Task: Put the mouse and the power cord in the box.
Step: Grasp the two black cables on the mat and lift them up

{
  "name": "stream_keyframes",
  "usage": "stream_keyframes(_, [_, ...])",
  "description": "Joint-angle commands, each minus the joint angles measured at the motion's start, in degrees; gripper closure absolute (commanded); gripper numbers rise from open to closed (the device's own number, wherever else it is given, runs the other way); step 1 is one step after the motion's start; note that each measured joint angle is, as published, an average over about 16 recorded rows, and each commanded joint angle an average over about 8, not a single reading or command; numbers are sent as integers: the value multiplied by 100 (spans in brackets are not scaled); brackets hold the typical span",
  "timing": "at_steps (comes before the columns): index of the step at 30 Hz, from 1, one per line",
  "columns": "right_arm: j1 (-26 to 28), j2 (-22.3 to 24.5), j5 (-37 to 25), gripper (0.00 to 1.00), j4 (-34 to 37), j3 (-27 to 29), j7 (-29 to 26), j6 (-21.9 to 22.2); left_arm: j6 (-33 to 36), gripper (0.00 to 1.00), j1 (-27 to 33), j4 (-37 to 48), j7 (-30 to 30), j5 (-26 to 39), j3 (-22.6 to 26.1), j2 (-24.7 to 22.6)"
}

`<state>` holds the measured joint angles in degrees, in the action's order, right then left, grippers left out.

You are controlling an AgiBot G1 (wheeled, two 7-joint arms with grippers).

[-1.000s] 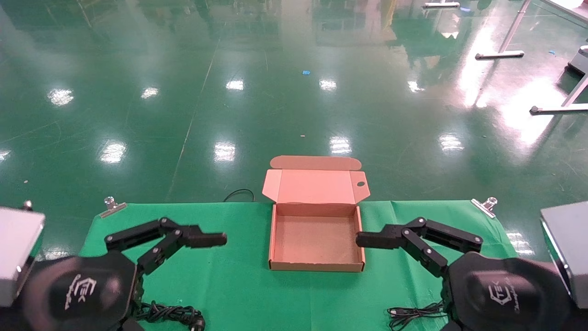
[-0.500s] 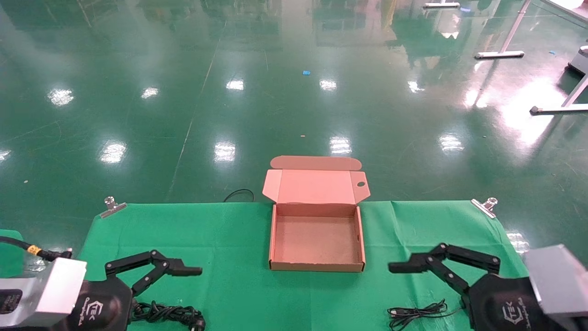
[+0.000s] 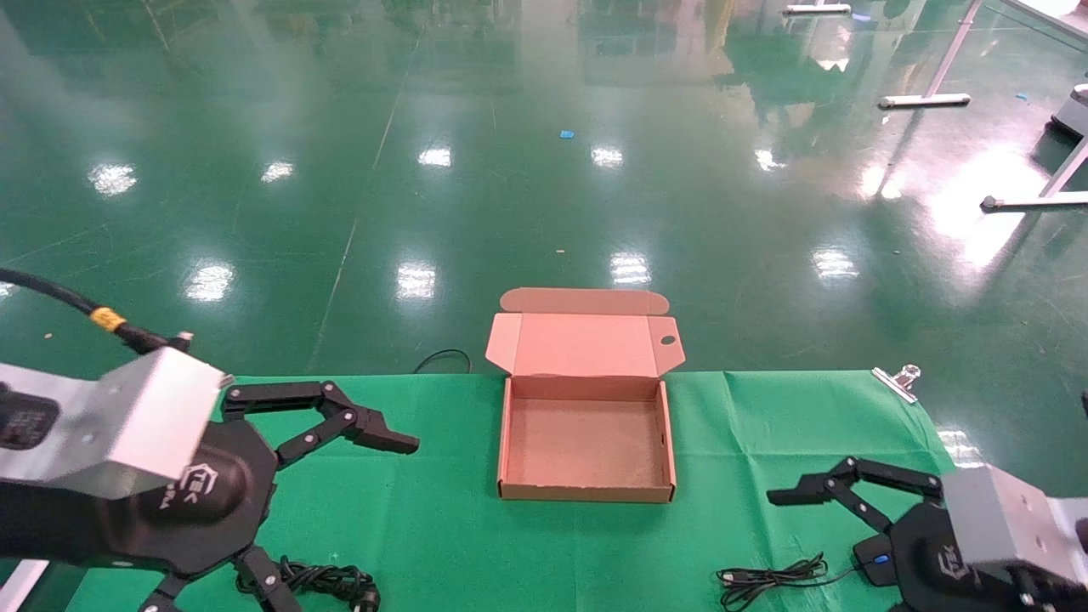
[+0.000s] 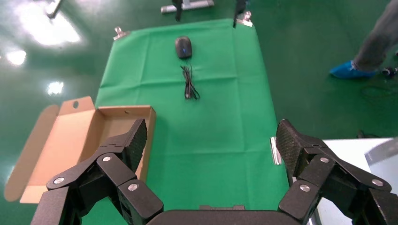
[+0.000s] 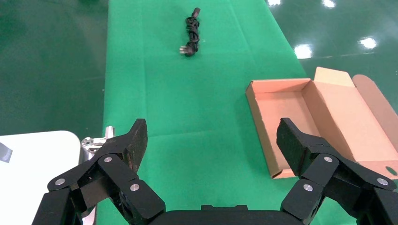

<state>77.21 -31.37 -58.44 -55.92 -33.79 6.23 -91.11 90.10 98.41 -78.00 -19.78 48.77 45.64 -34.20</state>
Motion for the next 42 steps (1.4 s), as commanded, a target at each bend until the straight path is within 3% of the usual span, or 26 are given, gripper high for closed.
stream_keyframes(1, [137, -55, 9, 0, 190, -153, 126, -4, -29, 0, 189, 3, -68, 176, 231, -1])
stream_keyframes(24, [1068, 3, 226, 0, 948, -1675, 998, 7, -105, 0, 963, 27, 736, 1009, 2052, -163])
stream_keyframes(42, [1740, -177, -22, 0, 1865, -2619, 1737, 39, -703, 0, 709, 141, 1000, 1970, 2610, -540])
